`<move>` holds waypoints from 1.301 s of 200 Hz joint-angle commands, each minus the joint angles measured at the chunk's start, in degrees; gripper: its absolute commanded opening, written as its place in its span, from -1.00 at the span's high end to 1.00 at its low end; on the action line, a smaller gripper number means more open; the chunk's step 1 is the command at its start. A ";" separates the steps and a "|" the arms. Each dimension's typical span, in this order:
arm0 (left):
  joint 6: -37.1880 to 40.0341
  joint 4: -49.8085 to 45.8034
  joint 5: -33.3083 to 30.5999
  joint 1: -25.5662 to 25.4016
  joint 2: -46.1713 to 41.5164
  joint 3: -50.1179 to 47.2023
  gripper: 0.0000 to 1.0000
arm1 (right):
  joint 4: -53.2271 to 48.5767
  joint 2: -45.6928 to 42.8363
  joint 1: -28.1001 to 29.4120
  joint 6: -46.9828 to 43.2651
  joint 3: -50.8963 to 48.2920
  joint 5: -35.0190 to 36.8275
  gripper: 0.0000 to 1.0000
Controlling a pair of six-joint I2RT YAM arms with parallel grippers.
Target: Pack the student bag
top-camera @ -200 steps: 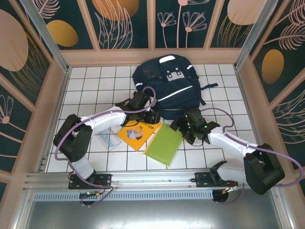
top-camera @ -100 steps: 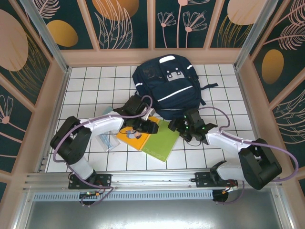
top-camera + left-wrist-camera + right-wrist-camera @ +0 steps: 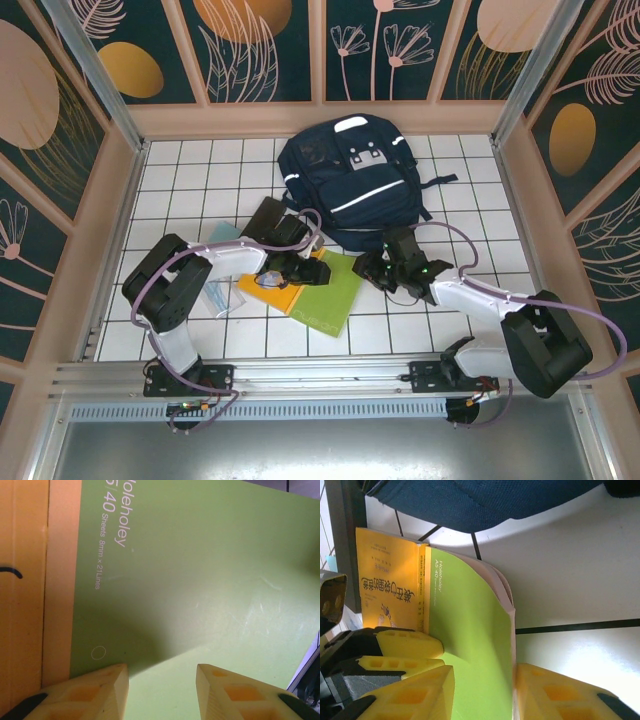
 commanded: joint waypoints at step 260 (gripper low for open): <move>-3.69 35.87 17.23 9.78 -1.24 -1.93 -0.72 | 7.98 -14.23 -21.67 -29.15 5.77 -28.19 1.00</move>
